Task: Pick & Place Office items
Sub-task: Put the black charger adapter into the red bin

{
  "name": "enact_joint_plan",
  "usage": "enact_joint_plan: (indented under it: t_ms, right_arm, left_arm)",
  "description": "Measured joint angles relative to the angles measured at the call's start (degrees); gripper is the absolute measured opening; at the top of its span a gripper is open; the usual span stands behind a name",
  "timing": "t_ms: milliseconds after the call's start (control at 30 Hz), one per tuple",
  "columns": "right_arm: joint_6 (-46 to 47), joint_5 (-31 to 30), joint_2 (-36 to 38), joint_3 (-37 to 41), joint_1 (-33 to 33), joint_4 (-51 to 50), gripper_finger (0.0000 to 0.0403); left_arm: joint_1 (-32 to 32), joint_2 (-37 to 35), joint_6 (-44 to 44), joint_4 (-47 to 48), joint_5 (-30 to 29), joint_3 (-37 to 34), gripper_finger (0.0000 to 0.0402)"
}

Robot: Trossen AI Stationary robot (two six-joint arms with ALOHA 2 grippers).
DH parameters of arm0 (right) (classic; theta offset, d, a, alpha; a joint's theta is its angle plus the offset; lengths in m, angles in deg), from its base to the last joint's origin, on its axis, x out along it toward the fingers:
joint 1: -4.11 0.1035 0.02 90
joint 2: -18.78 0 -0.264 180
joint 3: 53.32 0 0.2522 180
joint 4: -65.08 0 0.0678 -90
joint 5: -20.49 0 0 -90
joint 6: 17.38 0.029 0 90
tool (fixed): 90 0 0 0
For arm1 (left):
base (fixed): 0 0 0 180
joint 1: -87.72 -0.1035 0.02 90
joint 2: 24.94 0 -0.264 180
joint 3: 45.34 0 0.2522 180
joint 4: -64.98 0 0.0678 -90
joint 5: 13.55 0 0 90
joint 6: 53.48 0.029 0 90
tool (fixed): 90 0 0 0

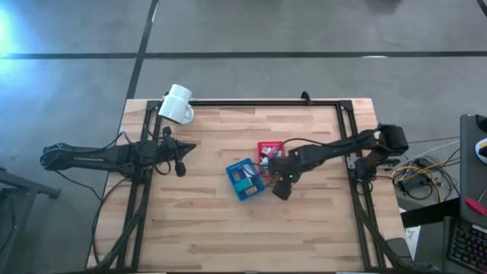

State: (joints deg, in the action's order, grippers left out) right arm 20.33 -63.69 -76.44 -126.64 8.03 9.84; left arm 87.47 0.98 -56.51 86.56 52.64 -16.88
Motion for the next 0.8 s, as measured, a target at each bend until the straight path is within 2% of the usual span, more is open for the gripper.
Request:
enact_joint_plan:
  t_ms: [267, 533, 800]
  right_arm:
    - [-2.49, -2.85, -6.98, -2.05, -0.35, -0.23, 0.0201]
    - [-5.53, -3.97, -7.28, -1.46, -0.57, 0.06, 0.0201]
    - [-13.79, -5.96, -7.21, -0.52, -0.38, 0.93, 0.0201]
  left_arm:
    - [0.00, 0.00, 0.17, -0.02, -0.02, 0.00, 0.0012]
    - [0.00, 0.00, 0.20, -0.02, -0.07, 0.00, 0.0012]
    - [0.00, 0.00, 0.20, -0.35, -0.13, 0.00, 0.0012]
